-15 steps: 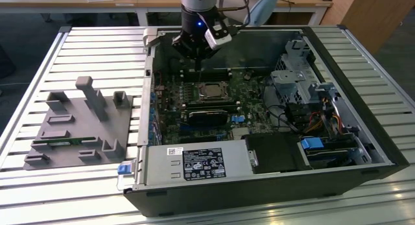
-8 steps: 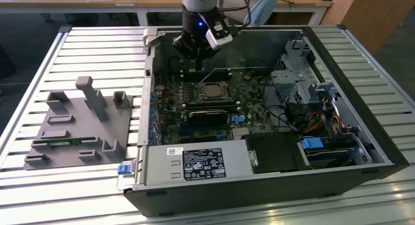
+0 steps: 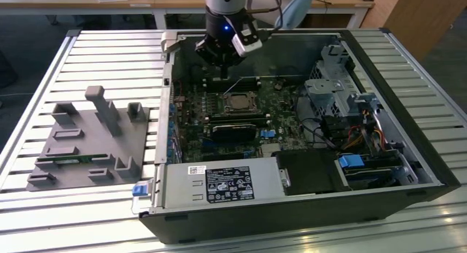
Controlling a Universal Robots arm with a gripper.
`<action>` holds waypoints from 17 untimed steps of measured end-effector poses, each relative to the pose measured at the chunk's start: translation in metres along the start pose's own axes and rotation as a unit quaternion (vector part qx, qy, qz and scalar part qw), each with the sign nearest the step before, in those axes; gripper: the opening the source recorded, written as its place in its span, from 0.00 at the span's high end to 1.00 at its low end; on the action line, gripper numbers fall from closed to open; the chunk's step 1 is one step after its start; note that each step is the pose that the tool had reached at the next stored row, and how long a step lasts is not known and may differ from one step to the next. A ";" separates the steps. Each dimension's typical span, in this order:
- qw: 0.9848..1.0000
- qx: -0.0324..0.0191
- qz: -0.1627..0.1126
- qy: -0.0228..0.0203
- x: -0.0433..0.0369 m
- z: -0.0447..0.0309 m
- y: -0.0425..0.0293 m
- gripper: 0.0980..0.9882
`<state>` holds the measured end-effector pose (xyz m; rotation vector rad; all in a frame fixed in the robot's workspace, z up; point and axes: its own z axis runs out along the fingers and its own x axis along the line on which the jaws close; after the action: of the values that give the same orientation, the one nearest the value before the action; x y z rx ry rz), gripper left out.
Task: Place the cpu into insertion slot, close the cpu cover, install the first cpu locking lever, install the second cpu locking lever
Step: 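Install the first cpu locking lever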
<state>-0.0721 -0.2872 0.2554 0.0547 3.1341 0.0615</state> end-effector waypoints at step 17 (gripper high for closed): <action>0.999 -0.004 -0.033 0.001 -0.0125 0.0139 -0.0001 0.97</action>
<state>-0.0595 -0.2872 0.2415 -0.0477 3.1341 0.0744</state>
